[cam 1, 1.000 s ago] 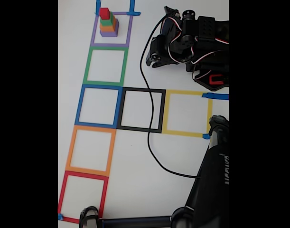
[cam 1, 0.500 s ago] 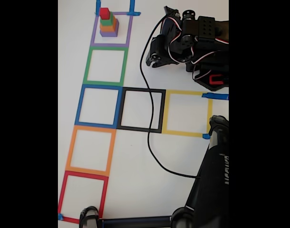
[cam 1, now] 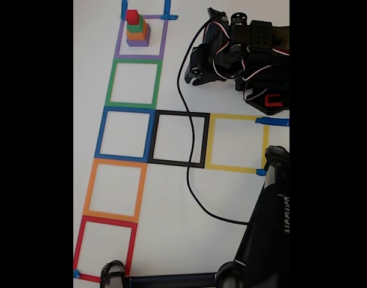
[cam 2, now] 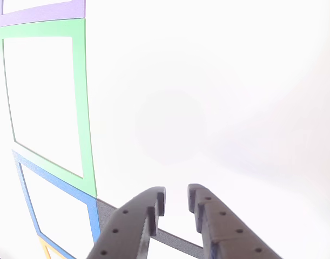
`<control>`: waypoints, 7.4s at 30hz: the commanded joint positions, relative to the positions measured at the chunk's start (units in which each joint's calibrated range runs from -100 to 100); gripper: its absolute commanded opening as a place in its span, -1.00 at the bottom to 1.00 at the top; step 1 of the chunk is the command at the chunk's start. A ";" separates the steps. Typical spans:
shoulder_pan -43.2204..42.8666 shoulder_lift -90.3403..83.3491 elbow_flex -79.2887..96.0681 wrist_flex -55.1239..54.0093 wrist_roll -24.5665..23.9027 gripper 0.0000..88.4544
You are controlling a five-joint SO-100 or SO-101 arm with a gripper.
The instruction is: Tower of hanoi
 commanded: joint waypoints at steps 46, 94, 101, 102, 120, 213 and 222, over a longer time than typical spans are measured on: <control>0.48 -0.84 0.12 0.35 0.07 -0.97; -0.95 -0.84 0.12 0.27 2.61 -1.00; -2.97 -0.68 0.03 0.44 5.48 -1.00; -3.45 -0.44 0.03 0.27 4.97 -1.00; -4.69 42.51 -57.15 -2.40 17.49 -1.00; 37.01 86.84 -17.15 -119.56 189.93 -0.11; 37.49 93.71 -22.52 -120.54 189.93 -0.12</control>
